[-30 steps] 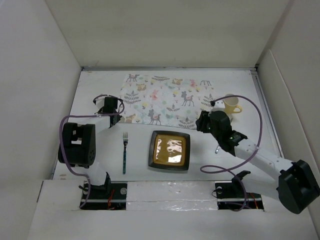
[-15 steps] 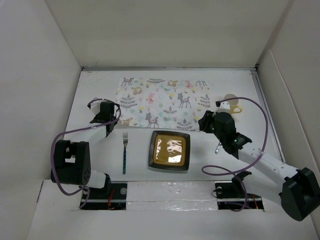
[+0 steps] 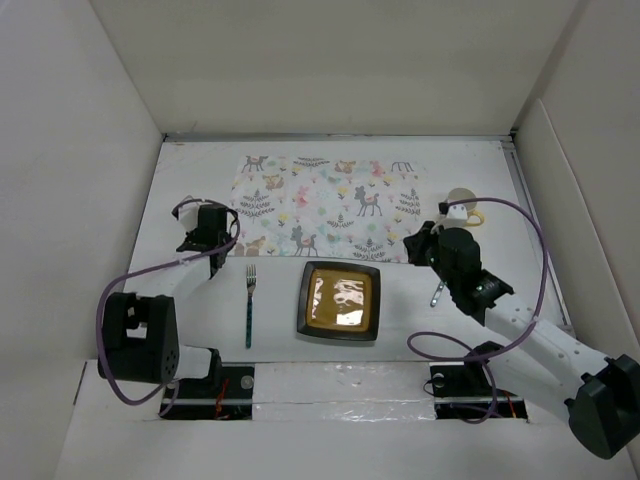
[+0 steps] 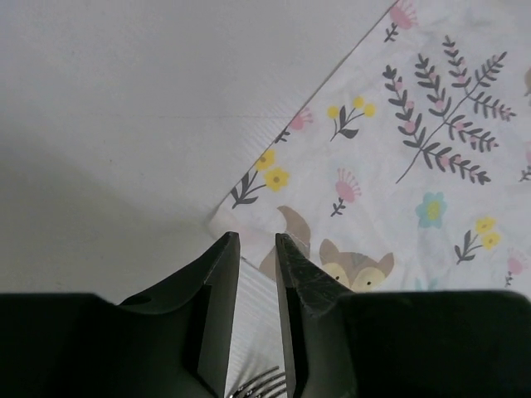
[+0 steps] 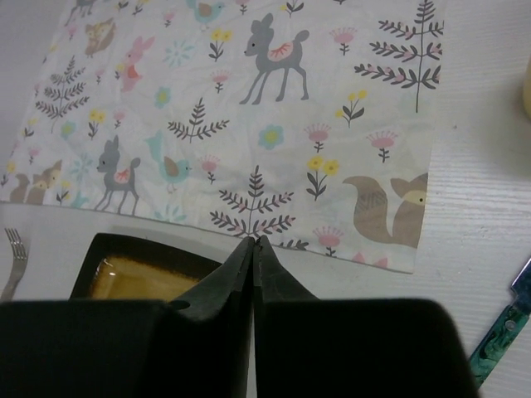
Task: Set the dinner table for one person
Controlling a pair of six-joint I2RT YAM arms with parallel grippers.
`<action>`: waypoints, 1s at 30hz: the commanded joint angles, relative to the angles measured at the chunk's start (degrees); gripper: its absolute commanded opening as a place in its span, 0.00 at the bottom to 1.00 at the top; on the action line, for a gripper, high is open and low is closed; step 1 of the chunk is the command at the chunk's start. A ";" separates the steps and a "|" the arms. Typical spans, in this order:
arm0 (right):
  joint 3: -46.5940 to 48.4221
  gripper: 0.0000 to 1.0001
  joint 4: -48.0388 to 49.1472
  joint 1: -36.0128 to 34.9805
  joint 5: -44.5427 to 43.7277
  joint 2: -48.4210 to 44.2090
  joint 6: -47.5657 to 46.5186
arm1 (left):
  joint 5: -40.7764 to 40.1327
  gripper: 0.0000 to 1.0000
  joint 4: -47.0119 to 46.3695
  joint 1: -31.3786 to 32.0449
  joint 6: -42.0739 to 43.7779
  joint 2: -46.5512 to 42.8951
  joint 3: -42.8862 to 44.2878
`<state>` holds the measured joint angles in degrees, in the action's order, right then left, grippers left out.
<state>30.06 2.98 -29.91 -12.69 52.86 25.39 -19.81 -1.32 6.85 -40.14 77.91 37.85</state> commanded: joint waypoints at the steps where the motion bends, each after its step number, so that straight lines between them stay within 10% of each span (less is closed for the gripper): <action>1: 2.10 0.02 0.80 0.38 1.17 -0.21 -0.07 | -1.01 0.22 0.71 0.71 -1.25 -6.60 1.96; 15: -2.89 0.00 -6.05 -2.86 22.35 -3.73 2.64 | 35.88 0.38 4.75 1.59 14.72 -30.88 11.91; 21: -4.76 0.47 -6.32 -3.58 9.13 -1.20 3.36 | 32.46 0.51 7.56 0.71 14.22 -25.89 10.05; 30: 1.31 0.59 -1.49 -0.94 0.03 11.38 4.76 | 8.33 0.59 -2.11 0.18 -0.29 -26.25 -2.78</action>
<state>27.90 -2.39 -31.33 -7.97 62.43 29.34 -2.22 2.39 7.38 -35.70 50.43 35.20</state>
